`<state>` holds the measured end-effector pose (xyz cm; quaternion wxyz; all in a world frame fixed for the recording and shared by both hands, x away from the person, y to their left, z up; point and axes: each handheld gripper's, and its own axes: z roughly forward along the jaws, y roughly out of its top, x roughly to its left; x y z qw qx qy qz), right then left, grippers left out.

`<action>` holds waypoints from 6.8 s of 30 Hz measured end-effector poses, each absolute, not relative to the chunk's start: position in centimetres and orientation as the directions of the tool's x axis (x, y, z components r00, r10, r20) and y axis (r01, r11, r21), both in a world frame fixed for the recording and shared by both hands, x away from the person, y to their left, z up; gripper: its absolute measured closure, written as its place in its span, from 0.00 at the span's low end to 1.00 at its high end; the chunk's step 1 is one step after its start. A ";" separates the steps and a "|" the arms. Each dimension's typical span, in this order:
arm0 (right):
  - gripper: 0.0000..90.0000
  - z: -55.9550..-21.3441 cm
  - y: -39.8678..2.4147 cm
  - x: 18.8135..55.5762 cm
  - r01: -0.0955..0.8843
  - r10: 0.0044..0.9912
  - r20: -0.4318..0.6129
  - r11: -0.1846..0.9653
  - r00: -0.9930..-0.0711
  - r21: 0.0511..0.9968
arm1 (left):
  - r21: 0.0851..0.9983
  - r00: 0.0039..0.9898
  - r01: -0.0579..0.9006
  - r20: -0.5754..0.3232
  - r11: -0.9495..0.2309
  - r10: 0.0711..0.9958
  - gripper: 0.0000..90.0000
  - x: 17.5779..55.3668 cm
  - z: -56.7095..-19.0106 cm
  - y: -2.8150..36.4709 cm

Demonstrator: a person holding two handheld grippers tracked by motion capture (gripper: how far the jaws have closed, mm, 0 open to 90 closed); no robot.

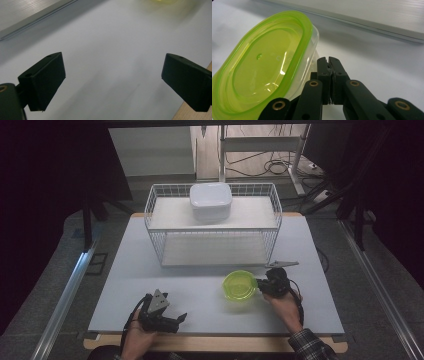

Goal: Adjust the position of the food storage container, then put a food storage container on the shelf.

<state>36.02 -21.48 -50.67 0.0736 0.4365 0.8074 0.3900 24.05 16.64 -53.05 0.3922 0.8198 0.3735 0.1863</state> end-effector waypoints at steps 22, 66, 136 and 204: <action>0.97 -51.7 -15.3 36.4 0.630 0.670 0.271 0.374 -0.691 0.681 | 0.777 0.654 0.468 0.016 -0.421 0.756 0.05 24.0 -53.1 16.7; 0.13 -49.7 -18.2 33.3 0.488 0.658 0.049 0.504 -0.751 0.713 | 0.764 0.652 0.488 0.002 -0.422 0.758 0.06 23.9 -52.7 17.4; 0.90 -50.0 -15.2 38.0 0.841 0.552 0.649 0.212 -0.524 0.498 | 0.780 0.665 0.447 0.038 -0.438 0.746 0.06 23.7 -52.5 17.1; 0.91 -29.9 -16.1 41.2 0.665 0.494 0.588 -0.027 -0.640 0.747 | 0.801 0.651 0.442 0.023 -0.403 0.759 0.06 23.7 -52.2 17.6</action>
